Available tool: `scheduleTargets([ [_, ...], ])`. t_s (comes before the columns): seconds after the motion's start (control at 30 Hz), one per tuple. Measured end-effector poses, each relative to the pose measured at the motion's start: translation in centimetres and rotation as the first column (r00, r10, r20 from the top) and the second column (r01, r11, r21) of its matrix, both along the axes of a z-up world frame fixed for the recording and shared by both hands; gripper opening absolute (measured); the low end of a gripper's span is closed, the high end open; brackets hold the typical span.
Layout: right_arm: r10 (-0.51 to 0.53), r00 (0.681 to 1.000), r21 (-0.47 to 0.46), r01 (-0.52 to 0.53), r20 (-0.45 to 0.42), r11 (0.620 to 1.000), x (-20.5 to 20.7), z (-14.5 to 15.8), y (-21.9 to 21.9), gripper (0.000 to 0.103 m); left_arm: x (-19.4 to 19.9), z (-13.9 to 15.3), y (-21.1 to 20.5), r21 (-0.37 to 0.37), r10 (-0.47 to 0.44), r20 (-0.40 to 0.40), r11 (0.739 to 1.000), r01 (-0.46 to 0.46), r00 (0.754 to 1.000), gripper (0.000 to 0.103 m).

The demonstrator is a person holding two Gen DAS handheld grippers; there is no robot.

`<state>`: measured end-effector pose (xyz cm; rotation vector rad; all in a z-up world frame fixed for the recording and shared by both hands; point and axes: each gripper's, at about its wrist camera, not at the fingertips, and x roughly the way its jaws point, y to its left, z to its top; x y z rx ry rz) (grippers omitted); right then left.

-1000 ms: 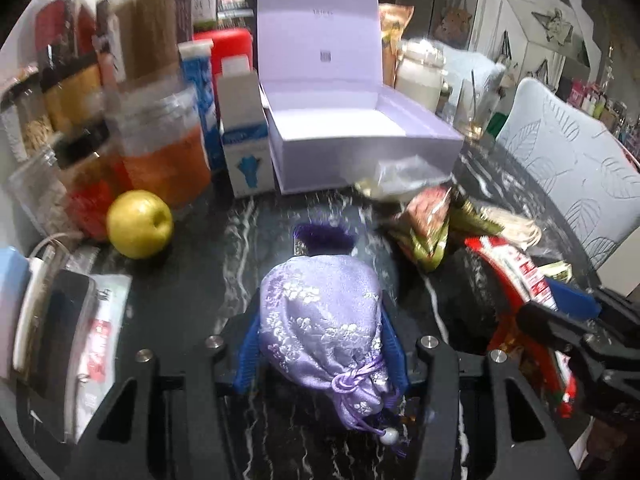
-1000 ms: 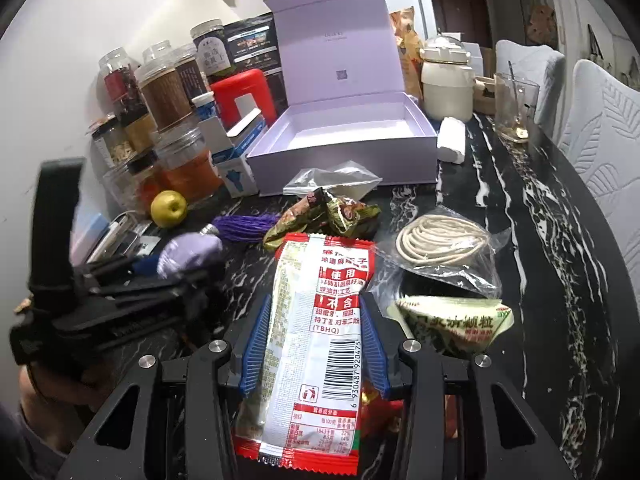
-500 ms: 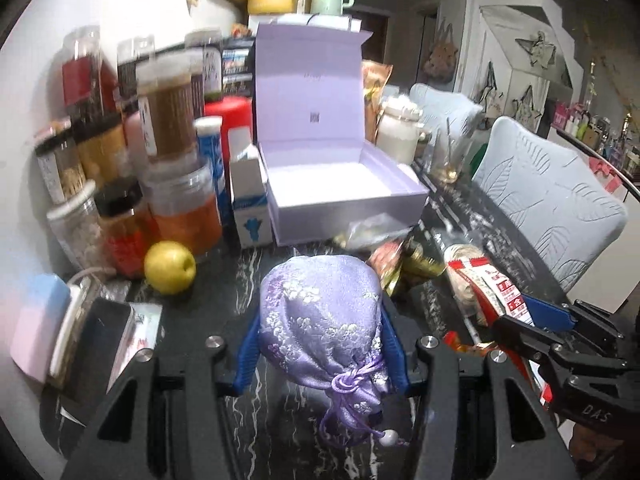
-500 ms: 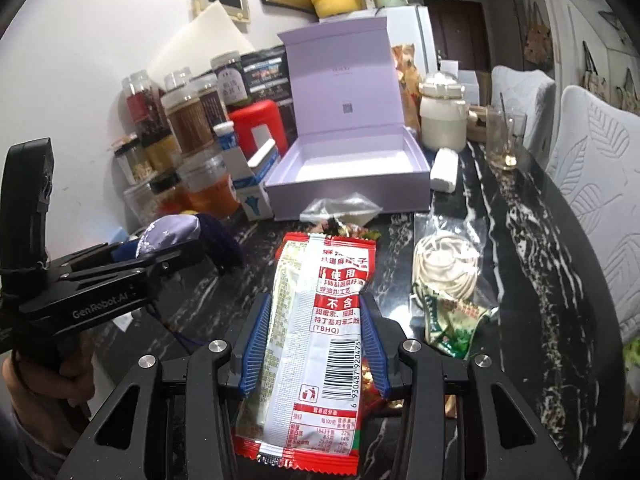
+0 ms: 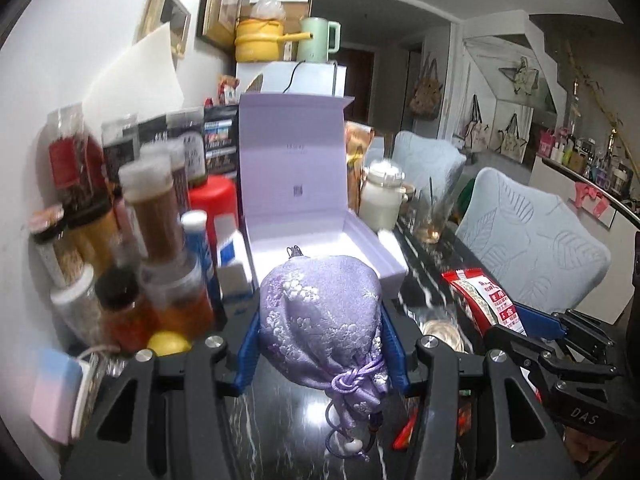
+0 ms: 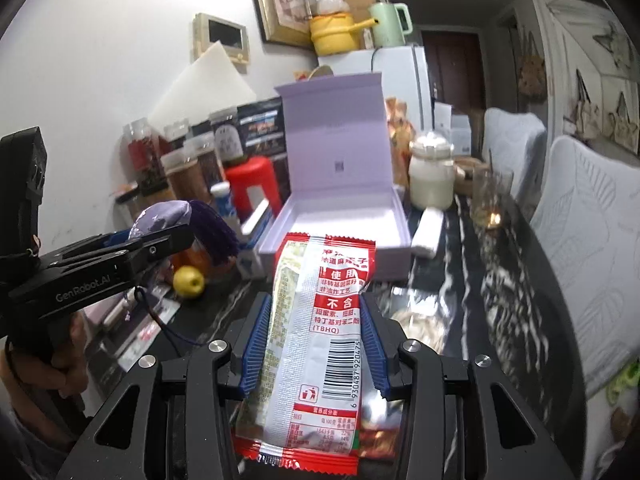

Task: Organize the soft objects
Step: 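Carry the sachet and packet into the lavender box and open both grippers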

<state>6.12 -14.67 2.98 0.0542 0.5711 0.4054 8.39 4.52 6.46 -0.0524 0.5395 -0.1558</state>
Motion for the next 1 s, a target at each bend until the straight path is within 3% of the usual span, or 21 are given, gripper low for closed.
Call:
scheduleTargets([
  [0.5, -0.027, 0.992, -0.056, 0.034, 0.125, 0.998, 8.1, 5.8, -0.5, 0.043, 7.9, 4.8, -1.5, 0.021, -0.016, 0.111, 1.000, 0.014, 0.994, 0.051],
  [1.0, 0.018, 0.990, -0.053, -0.010, 0.142, 0.999, 18.8, 6.5, -0.1, 0.043, 18.7, 4.4, -1.8, 0.024, 0.010, 0.104, 1.000, -0.012, 0.994, 0.051],
])
